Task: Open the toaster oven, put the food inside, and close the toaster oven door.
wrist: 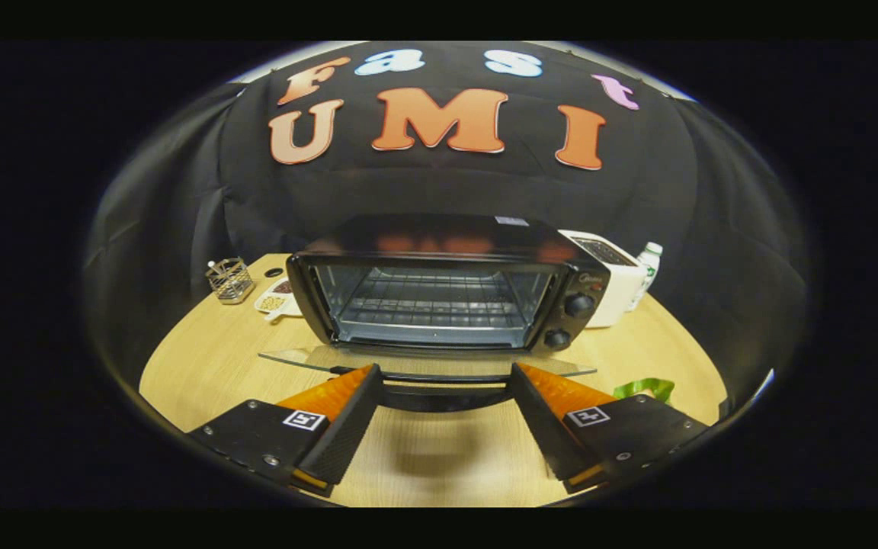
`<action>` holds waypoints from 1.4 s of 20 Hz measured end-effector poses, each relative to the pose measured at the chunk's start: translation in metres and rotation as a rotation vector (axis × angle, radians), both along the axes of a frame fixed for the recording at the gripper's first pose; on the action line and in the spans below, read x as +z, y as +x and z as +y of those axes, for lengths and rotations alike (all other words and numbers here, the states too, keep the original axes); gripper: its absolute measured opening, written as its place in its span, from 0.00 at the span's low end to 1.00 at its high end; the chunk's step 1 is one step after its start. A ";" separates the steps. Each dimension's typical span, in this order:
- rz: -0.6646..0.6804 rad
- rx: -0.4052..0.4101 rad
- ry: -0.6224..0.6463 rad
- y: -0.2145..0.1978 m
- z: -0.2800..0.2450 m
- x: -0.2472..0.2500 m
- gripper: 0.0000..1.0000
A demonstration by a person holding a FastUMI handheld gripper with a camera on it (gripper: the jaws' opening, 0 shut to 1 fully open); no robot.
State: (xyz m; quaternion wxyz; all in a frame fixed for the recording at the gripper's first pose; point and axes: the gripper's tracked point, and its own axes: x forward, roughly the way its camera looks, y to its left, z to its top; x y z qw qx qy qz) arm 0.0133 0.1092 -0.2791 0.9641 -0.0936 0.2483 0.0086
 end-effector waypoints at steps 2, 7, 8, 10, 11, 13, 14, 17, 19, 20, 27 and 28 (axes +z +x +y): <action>0.000 -0.004 0.009 -0.007 -0.002 -0.004 0.99; 0.023 0.004 -0.014 -0.021 -0.005 -0.022 0.99; 0.034 0.002 -0.014 -0.023 -0.006 -0.028 0.99; 0.056 0.002 -0.019 -0.029 -0.008 -0.039 0.99; 0.065 0.001 -0.019 -0.030 -0.009 -0.044 0.99; 0.090 0.007 -0.035 -0.035 -0.011 -0.055 0.99; 0.101 0.012 -0.045 -0.038 -0.012 -0.061 0.99; 0.138 0.009 -0.049 -0.041 -0.016 -0.079 0.99; 0.156 0.001 -0.041 -0.043 -0.017 -0.086 0.99; 0.136 0.001 -0.037 -0.040 -0.017 -0.083 0.99; 0.165 -0.024 0.012 -0.050 -0.017 -0.083 0.99; 0.155 -0.021 0.012 -0.050 -0.018 -0.075 1.00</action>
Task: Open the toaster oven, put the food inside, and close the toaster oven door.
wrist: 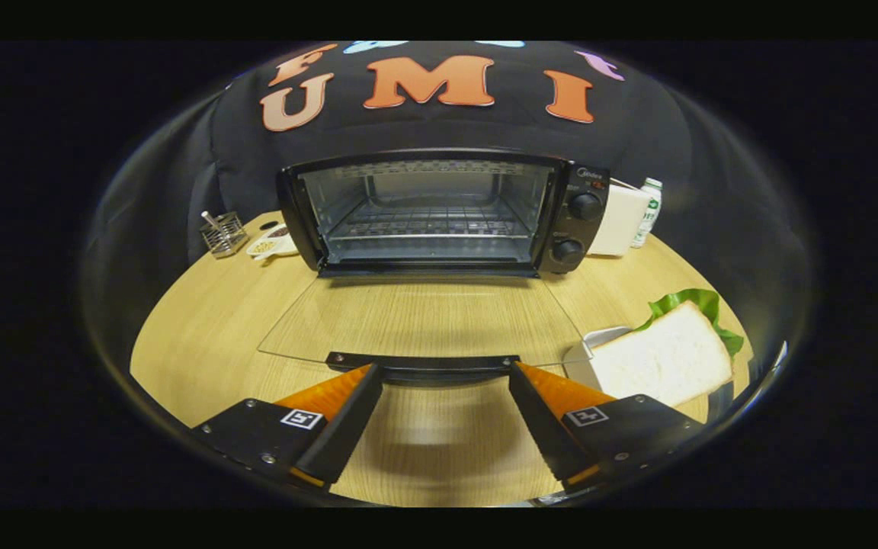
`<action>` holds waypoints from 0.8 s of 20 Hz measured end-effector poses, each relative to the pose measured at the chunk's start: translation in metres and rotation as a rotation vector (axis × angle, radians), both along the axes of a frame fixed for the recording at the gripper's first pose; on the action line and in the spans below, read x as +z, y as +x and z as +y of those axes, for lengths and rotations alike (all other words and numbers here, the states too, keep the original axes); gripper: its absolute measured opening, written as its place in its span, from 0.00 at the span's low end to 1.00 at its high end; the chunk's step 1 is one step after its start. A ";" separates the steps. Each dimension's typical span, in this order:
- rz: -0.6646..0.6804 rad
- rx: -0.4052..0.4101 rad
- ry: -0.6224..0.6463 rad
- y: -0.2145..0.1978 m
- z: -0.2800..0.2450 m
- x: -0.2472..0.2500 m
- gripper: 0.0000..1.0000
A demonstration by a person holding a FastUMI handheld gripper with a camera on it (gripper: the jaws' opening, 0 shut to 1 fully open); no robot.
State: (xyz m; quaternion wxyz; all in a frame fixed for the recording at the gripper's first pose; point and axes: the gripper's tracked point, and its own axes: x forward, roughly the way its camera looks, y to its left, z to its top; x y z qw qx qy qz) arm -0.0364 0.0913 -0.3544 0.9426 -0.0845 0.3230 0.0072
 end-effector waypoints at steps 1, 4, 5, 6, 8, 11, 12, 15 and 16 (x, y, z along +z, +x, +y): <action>-0.013 0.002 -0.001 0.000 -0.002 0.009 1.00; -0.050 0.014 0.011 0.000 -0.008 0.041 0.99; -0.062 0.021 0.010 -0.001 -0.014 0.052 0.99; -0.068 0.027 0.008 -0.001 -0.020 0.064 1.00; -0.071 0.037 0.008 -0.001 -0.037 0.086 1.00; -0.048 0.039 0.019 -0.002 -0.071 0.110 0.99; -0.034 0.044 0.020 -0.003 -0.085 0.116 0.99; 0.028 0.043 0.019 0.000 -0.128 0.125 0.99; 0.048 0.045 0.029 0.003 -0.141 0.127 0.99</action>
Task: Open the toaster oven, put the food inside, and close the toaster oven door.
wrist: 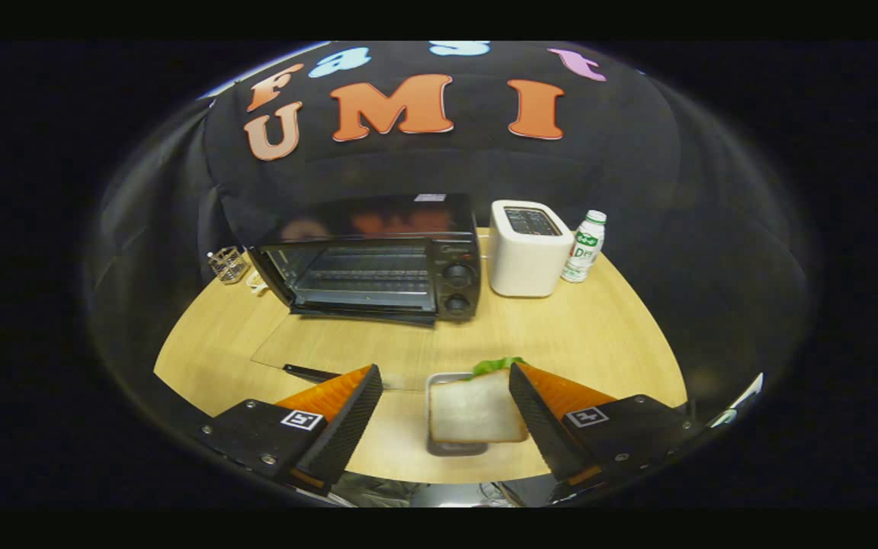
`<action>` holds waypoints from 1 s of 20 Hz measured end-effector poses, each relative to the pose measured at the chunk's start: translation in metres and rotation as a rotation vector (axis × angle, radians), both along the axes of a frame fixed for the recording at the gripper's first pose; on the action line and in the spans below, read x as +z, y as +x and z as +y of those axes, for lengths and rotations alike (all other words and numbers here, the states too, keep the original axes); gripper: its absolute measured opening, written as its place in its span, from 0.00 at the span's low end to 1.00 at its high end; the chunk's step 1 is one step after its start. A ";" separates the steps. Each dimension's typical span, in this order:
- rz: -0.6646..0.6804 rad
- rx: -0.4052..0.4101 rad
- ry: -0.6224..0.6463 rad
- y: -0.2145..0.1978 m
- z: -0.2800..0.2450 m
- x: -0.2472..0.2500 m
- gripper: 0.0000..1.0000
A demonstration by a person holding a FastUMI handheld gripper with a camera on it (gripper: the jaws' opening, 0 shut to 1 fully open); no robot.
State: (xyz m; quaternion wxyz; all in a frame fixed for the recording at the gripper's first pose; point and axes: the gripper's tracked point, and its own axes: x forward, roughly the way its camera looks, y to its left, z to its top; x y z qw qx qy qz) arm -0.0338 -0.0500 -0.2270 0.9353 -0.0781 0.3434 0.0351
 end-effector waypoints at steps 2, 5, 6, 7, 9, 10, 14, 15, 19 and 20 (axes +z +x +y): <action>0.063 0.006 0.031 0.002 -0.022 -0.003 0.99; 0.167 0.031 0.084 0.006 -0.046 -0.015 0.99; 0.208 0.043 0.105 0.005 -0.049 -0.021 0.99; 0.252 0.053 0.121 0.005 -0.054 -0.030 0.99; 0.329 0.079 0.148 0.004 -0.058 -0.045 0.99; 0.362 0.084 0.157 0.005 -0.061 -0.053 0.99; 0.487 0.103 0.213 0.003 -0.062 -0.085 0.99; 0.516 0.106 0.226 0.002 -0.061 -0.092 0.99; 0.592 0.128 0.277 -0.002 -0.051 -0.108 0.96; 0.606 0.136 0.287 -0.003 -0.048 -0.108 0.94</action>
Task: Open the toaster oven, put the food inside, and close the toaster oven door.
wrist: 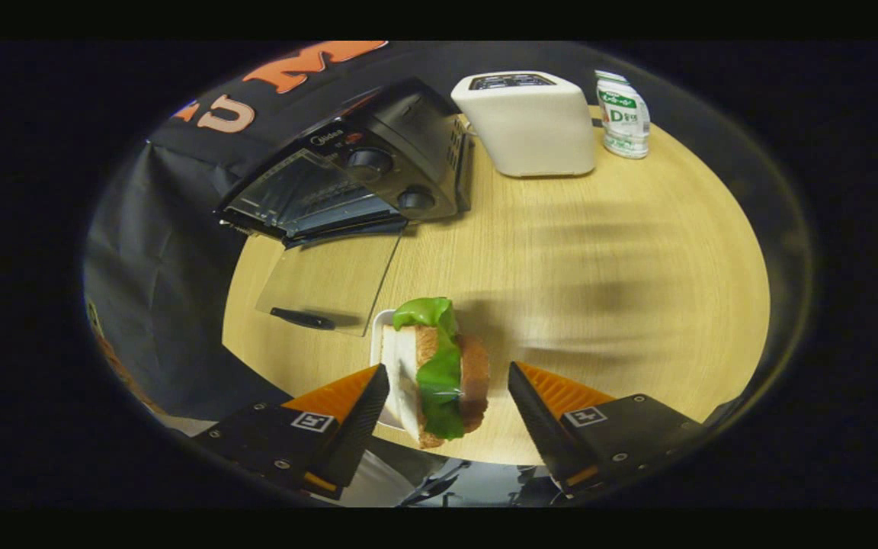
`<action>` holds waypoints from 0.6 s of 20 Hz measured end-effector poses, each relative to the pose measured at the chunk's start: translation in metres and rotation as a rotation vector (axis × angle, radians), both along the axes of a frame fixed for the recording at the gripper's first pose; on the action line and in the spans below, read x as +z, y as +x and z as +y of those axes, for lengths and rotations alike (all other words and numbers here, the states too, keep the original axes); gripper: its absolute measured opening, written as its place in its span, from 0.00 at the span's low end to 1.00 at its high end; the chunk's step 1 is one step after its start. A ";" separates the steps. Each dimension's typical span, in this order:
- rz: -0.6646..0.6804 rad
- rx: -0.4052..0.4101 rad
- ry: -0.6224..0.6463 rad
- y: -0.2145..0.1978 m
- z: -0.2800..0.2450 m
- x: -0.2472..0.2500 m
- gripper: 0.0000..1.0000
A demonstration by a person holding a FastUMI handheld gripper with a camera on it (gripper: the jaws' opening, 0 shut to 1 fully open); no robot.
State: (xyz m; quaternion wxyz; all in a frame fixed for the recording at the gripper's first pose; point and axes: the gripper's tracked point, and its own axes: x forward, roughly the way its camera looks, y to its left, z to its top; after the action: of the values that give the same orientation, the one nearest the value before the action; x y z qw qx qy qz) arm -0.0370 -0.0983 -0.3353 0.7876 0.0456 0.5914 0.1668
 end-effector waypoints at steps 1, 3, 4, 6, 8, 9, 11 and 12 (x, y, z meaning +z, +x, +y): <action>0.006 0.011 -0.001 -0.002 0.001 -0.003 0.83; 0.021 0.013 0.008 -0.004 0.002 -0.002 0.65; 0.028 0.004 0.020 -0.004 0.004 0.000 0.61; 0.034 -0.032 0.047 -0.006 0.010 0.009 0.47; 0.007 -0.037 0.009 -0.006 0.009 0.013 0.36; -0.001 -0.034 -0.005 -0.008 0.010 0.016 0.33; -0.020 -0.029 -0.036 -0.011 0.010 0.023 0.31; -0.029 -0.030 -0.044 -0.013 0.010 0.029 0.30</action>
State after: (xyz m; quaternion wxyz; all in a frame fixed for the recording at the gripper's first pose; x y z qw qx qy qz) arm -0.0502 -0.0882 -0.3062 0.7992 0.0346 0.5829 0.1423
